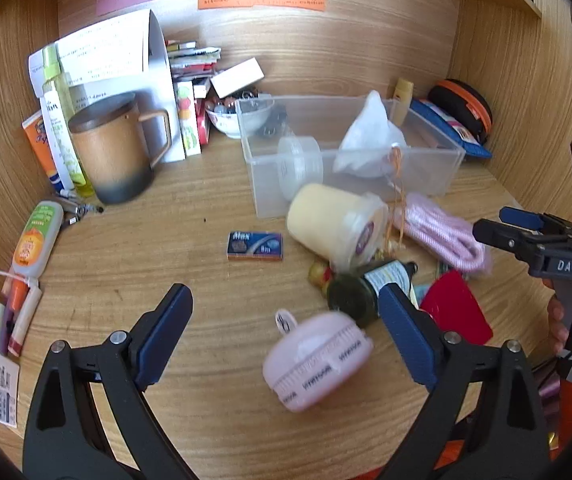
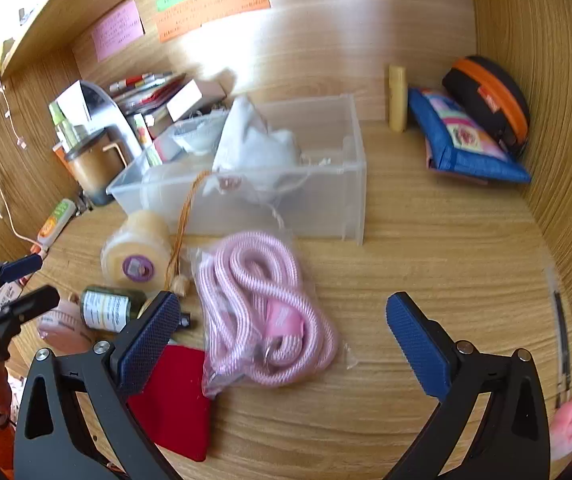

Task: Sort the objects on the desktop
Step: 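Withdraw both grippers and move toward the pink timer and pink rope bag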

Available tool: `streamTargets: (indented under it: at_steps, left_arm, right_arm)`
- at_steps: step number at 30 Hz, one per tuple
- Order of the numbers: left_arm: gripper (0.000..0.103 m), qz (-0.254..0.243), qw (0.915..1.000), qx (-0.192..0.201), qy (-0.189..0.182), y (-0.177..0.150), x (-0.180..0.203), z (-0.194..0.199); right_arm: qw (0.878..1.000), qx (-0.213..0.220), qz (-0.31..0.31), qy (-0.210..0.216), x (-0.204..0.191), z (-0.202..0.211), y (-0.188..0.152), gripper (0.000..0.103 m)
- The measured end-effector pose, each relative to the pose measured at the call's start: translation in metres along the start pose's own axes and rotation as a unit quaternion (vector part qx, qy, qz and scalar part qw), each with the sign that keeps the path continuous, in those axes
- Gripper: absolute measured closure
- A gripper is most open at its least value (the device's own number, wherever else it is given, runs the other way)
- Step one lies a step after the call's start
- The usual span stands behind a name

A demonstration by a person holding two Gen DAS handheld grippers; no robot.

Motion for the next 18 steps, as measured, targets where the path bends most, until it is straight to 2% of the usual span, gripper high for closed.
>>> streamTargets:
  at_steps: [7, 13, 18]
  left_arm:
    - [0.008, 0.001, 0.9998, -0.014, -0.013, -0.022, 0.008, -0.001]
    - [0.008, 0.009, 0.9991, -0.039, -0.01, -0.037, 0.007, -0.015]
    - [0.008, 0.008, 0.999, -0.045, -0.001, -0.045, 0.005, -0.024]
  right_arm:
    - [1.0, -0.026, -0.002, 0.017, -0.005, -0.015, -0.009, 0.0]
    - [0.998, -0.055, 0.02, 0.006, -0.008, -0.032, -0.015, 0.0]
    - [0.997, -0.071, 0.026, -0.01, -0.003, -0.043, -0.022, 0.0]
Point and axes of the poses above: each gripper's, at about its wrist camera, not at the fingertips, and z roughly against the way its jaws point, x to its right, y to its top, the point moved 10 cm from there along -z, roughly the way its jaws point, and after that the axes turned 12 degrees about y, right-handed, at the moved point
